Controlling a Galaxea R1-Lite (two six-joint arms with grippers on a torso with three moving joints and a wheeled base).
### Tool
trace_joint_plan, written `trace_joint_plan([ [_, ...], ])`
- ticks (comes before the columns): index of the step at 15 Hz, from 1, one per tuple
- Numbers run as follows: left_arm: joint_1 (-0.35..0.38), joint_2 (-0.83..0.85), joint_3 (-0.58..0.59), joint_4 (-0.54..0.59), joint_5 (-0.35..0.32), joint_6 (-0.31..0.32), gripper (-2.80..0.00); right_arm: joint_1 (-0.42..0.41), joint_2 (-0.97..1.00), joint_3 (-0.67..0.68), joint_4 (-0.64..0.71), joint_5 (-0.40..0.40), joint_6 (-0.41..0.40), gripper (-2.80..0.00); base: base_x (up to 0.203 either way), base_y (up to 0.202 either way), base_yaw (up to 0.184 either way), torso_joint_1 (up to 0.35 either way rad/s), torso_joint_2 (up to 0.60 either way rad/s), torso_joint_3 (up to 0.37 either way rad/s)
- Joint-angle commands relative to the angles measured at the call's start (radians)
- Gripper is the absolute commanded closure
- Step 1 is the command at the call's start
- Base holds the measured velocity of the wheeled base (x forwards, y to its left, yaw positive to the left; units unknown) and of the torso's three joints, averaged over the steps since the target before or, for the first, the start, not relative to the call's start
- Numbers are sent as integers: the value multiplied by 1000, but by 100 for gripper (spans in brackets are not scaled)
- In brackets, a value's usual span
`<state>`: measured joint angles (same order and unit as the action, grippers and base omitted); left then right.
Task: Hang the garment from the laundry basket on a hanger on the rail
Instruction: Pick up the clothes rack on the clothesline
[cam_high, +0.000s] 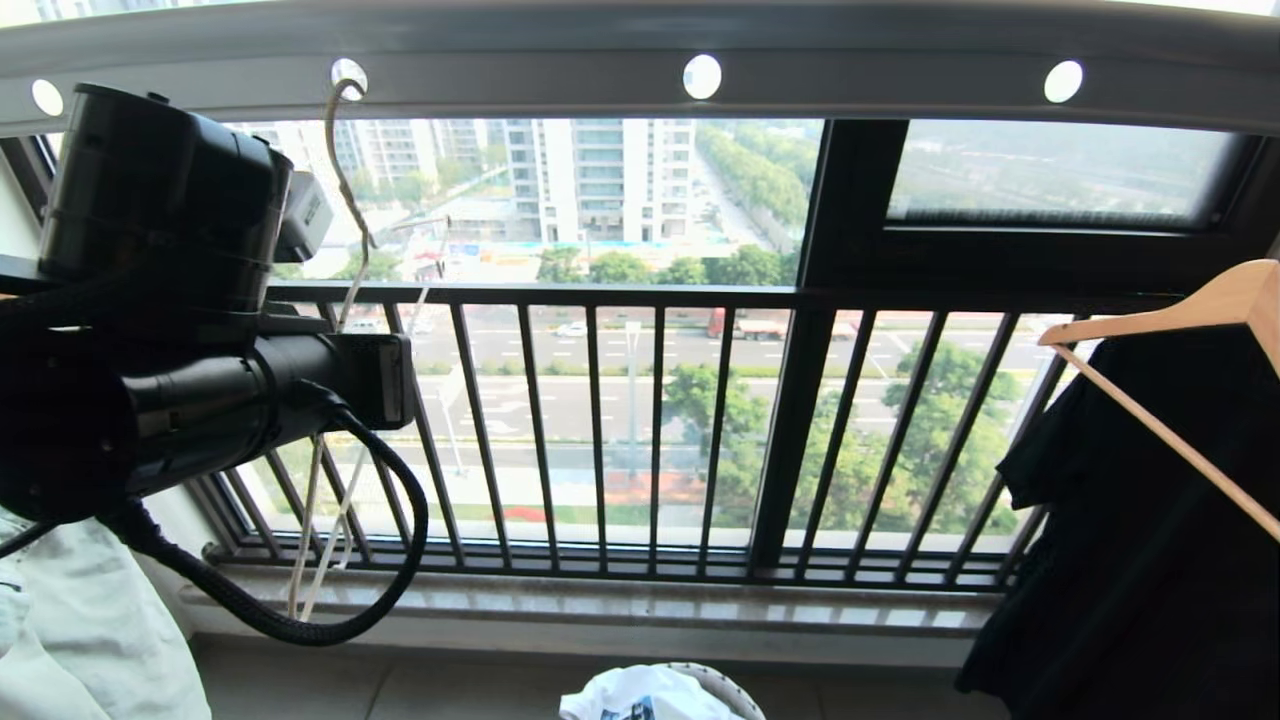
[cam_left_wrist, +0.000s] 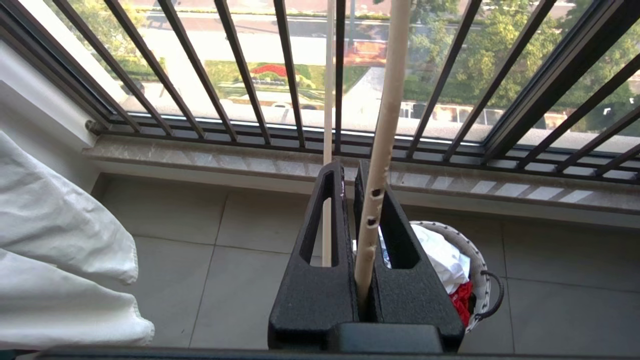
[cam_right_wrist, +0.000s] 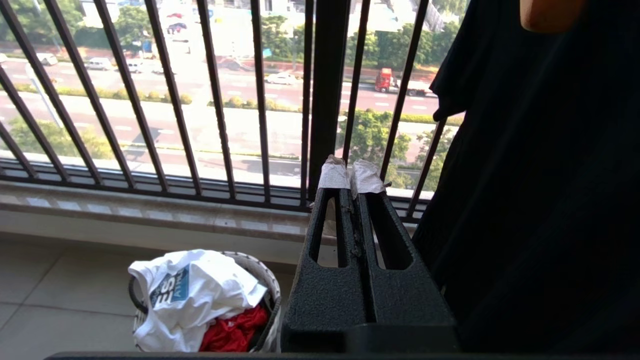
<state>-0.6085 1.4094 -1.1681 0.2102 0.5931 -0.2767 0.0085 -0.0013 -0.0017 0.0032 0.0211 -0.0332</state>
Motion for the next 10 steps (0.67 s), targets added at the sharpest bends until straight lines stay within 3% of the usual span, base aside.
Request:
trace_joint_plan([
  [1,0,-10,-1,1,4,-1,0,1,1,0,0,0,-1,0,0,0,0,0,0,0],
  [10,0,-90,21,3,2,3,0,1,1,0,0,0,-1,0,0,0,0,0,0,0],
])
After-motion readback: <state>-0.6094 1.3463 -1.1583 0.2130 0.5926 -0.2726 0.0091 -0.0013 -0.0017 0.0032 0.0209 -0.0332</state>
